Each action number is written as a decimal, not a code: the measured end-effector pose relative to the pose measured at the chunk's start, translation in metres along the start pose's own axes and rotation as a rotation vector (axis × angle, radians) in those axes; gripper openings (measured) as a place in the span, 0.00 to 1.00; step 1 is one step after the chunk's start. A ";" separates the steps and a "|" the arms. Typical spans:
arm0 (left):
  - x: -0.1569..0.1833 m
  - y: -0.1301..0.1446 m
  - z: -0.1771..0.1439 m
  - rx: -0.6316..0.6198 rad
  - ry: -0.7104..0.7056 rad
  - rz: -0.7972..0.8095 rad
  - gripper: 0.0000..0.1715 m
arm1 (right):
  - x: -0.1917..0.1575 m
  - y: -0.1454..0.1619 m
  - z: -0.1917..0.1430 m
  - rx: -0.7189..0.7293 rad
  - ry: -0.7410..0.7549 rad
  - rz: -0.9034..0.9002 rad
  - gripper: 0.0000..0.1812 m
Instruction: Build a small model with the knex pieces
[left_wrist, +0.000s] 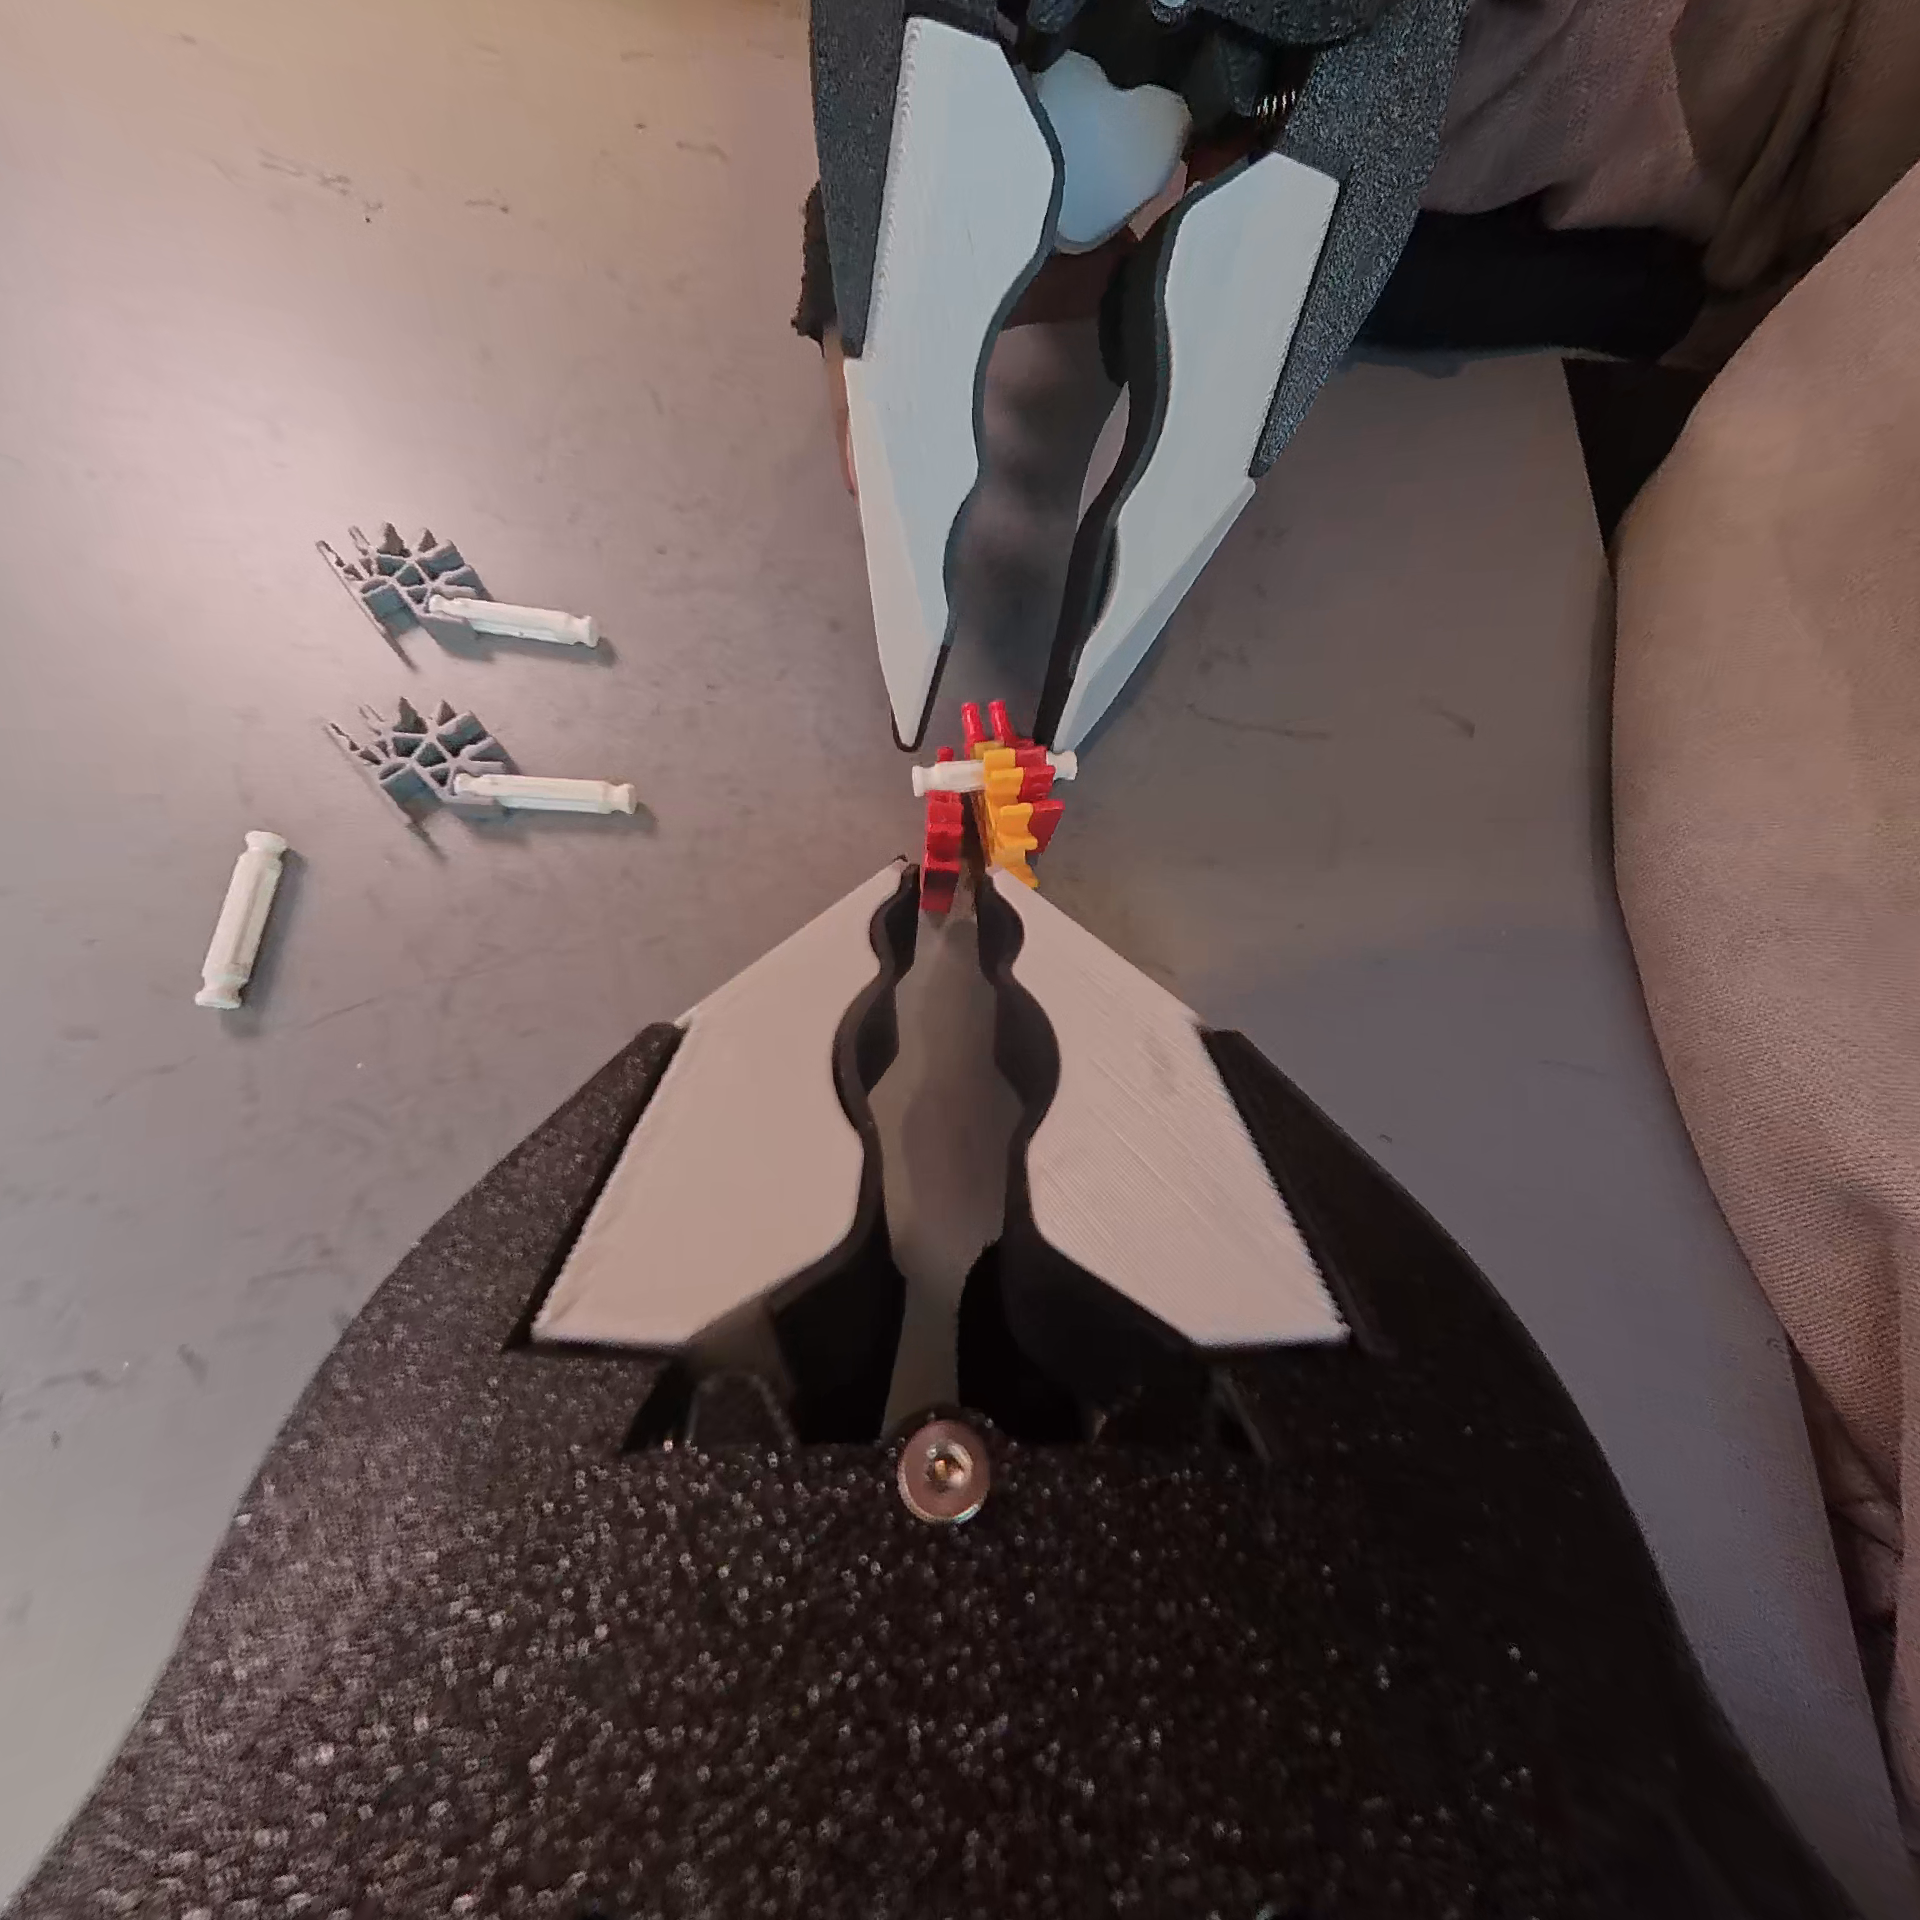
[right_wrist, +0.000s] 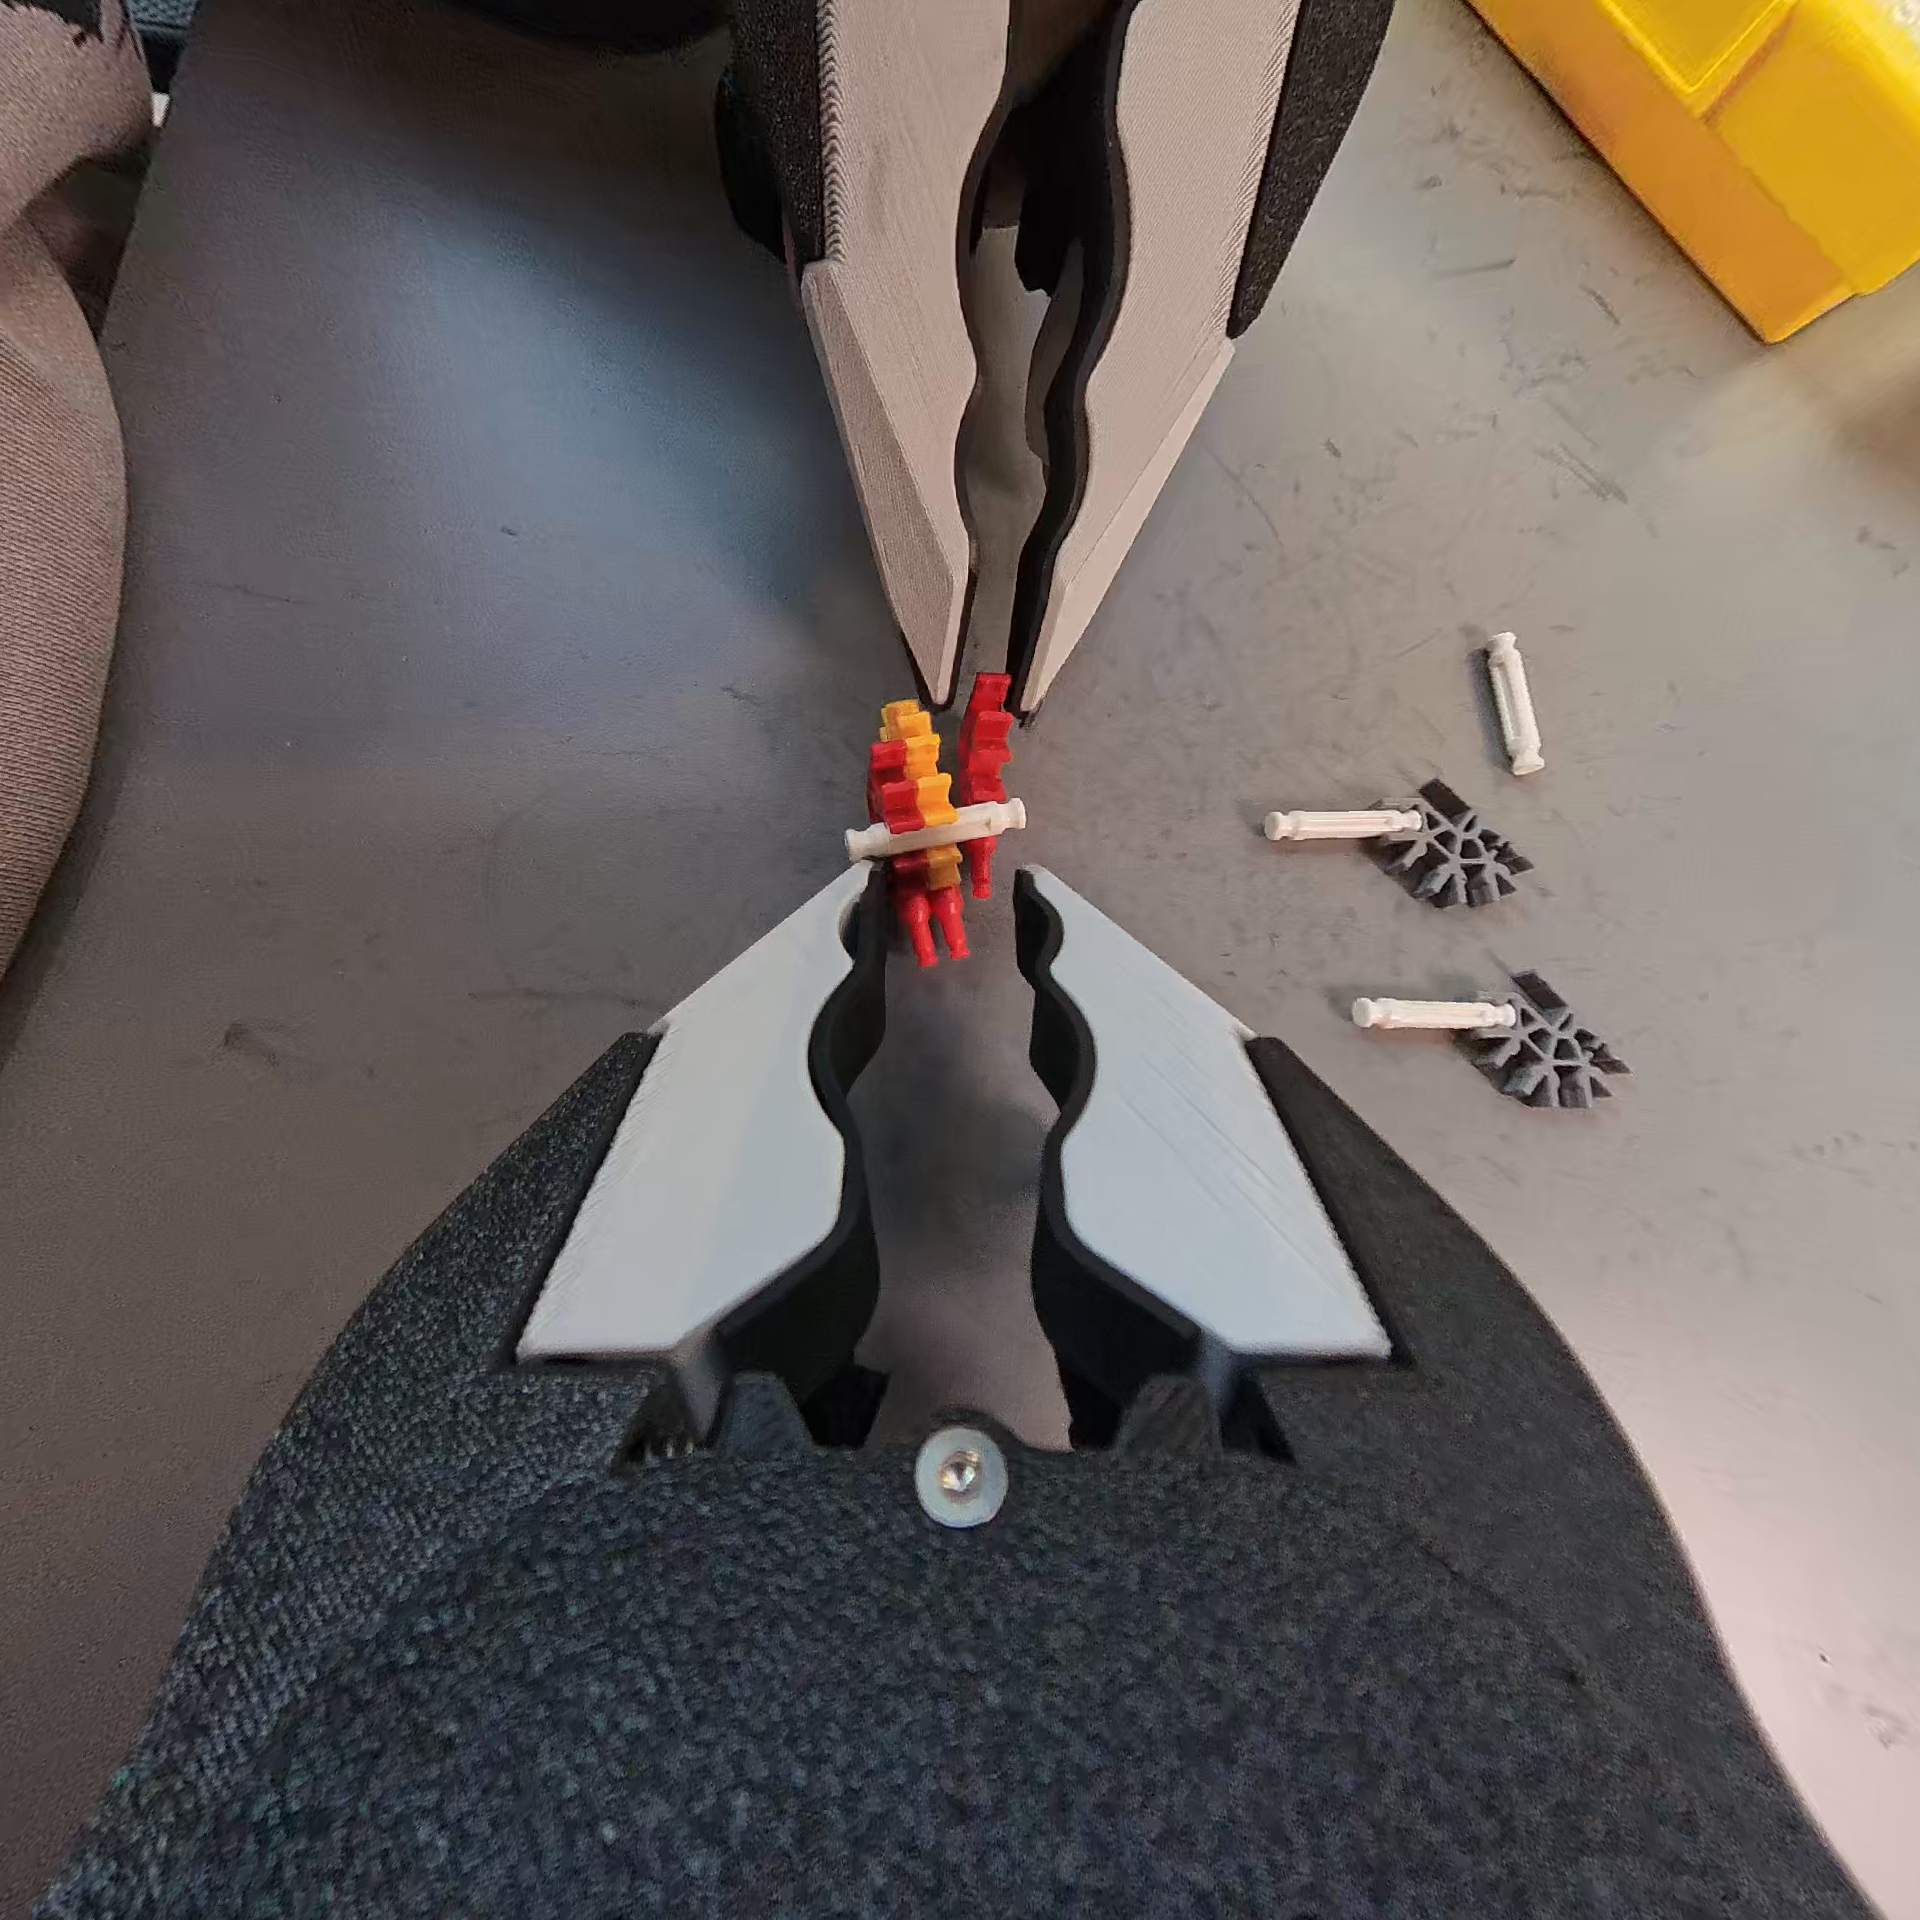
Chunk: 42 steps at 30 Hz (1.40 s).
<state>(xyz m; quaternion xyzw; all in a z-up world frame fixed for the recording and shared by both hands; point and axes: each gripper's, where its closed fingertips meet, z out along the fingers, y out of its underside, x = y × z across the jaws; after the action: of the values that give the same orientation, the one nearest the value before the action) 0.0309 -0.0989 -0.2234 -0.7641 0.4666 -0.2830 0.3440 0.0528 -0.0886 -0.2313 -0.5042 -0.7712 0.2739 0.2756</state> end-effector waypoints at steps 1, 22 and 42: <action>0.001 0.000 -0.001 0.004 0.014 -0.007 0.06 | 0.001 -0.001 -0.002 0.003 0.001 0.000 0.12; 0.022 0.006 0.012 -0.059 0.083 0.028 0.12 | -0.008 -0.004 -0.001 0.003 -0.019 -0.023 0.11; 0.019 0.007 0.009 -0.064 0.062 0.035 0.12 | -0.008 -0.007 -0.007 0.008 -0.004 -0.044 0.13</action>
<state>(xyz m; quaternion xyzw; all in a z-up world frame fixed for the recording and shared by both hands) 0.0417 -0.1165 -0.2324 -0.7574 0.4990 -0.2854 0.3098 0.0564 -0.0970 -0.2227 -0.4854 -0.7816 0.2719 0.2821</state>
